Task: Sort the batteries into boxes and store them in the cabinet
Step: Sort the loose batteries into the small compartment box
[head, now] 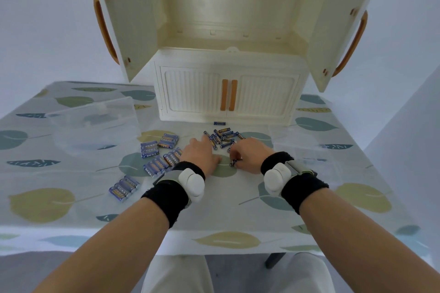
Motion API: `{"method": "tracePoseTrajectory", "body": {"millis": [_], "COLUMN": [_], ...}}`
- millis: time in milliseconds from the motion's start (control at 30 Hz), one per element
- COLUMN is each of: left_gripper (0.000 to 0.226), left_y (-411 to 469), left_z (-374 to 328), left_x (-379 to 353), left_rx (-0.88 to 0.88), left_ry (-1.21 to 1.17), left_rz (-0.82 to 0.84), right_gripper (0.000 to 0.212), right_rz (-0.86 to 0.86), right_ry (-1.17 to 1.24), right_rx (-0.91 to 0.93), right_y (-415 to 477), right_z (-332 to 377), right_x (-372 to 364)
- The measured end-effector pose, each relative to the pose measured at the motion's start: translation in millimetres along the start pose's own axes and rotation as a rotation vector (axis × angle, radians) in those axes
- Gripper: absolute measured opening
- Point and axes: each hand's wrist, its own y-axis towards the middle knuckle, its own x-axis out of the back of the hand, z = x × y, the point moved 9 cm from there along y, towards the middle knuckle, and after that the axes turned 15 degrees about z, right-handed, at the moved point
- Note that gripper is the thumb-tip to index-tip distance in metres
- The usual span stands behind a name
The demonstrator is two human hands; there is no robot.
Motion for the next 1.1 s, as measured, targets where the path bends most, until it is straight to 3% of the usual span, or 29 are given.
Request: {"method": "tracePoseTrajectory", "body": {"millis": [133, 300, 567, 767, 900, 1100], "left_gripper": [0.032, 0.03, 0.022, 0.017, 0.018, 0.017], "left_y": [1.0, 1.8, -3.6, -3.1, -1.7, 2.7], "left_z": [-4.8, -13.0, -35.2, -81.9, -129.4, -188.1], "left_x": [2.0, -5.7, -5.1, 14.4, 24.9, 16.2], "left_rx": [-0.014, -0.046, -0.121, -0.256, -0.381, -0.482], "left_ry": [0.005, -0.005, 0.107, 0.049, -0.114, -0.065], "left_rz": [0.063, 0.195, 0.147, 0.004, -0.023, 0.011], "right_gripper": [0.013, 0.023, 0.019, 0.017, 0.013, 0.011], "right_rz": [-0.005, 0.022, 0.066, -0.139, -0.31, -0.323], "right_ry": [0.024, 0.073, 0.031, 0.2, 0.317, 0.308], "right_rx": [-0.022, -0.047, -0.052, -0.037, -0.095, -0.244], "right_y": [0.0, -1.9, -21.3, -53.6, -83.5, -113.5], "right_z": [-2.7, -5.1, -8.6, -40.4, -84.6, -144.4], "right_x": [-4.3, -7.3, -15.4, 17.7, 39.5, 33.7]}}
